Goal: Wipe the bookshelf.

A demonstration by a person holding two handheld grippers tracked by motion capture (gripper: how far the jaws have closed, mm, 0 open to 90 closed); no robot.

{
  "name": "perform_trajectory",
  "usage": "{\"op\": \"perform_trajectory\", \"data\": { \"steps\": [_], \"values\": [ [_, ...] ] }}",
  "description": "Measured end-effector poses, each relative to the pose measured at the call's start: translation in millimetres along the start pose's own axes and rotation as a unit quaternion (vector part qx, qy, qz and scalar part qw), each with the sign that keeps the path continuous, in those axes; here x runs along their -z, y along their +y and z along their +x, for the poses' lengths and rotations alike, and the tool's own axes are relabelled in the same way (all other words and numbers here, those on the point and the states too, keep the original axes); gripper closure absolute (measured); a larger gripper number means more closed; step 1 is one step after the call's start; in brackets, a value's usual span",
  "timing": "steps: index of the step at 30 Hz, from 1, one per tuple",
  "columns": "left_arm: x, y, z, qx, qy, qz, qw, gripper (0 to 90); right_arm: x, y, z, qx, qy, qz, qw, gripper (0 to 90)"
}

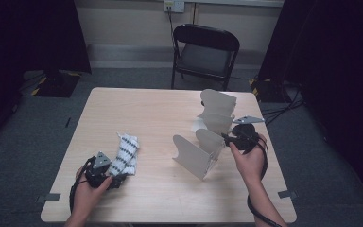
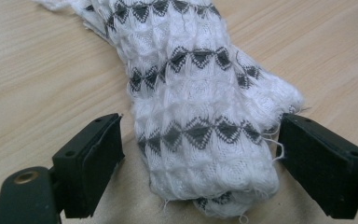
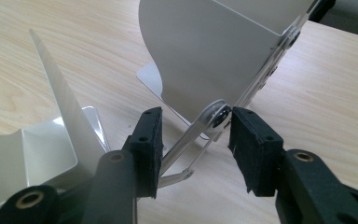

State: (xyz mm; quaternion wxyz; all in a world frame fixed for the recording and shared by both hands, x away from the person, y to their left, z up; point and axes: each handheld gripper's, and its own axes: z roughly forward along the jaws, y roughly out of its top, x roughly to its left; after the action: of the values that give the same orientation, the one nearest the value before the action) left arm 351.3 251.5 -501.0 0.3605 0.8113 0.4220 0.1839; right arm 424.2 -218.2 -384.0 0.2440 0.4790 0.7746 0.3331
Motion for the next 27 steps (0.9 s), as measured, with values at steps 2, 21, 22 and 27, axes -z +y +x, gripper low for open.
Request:
{"op": "perform_trajectory", "data": {
  "steps": [2, 21, 22, 27],
  "values": [
    [0.0, 0.0, 0.0, 0.000, 0.000, 0.000, 1.0000, 14.1, 0.2, -0.6, -2.3, -0.008, 0.003, 0.000, 1.0000, 56.7],
    [0.0, 0.0, 0.1, 0.000, 0.000, 0.000, 1.0000, 14.0, -8.5, 7.4, 3.7, -0.003, 0.057, 0.003, 0.9984, 77.9],
    [0.0, 0.0, 0.1, 0.000, 0.000, 0.000, 1.0000, 14.1, -9.0, 7.2, 3.0, -0.007, 0.058, 0.001, 0.9983, 77.9],
    [0.0, 0.0, 0.0, 0.001, 0.000, 0.000, 1.0000, 14.1, -7.2, 5.8, 0.7, -0.016, 0.045, 0.002, 0.9988, 76.0]
  ]
}}
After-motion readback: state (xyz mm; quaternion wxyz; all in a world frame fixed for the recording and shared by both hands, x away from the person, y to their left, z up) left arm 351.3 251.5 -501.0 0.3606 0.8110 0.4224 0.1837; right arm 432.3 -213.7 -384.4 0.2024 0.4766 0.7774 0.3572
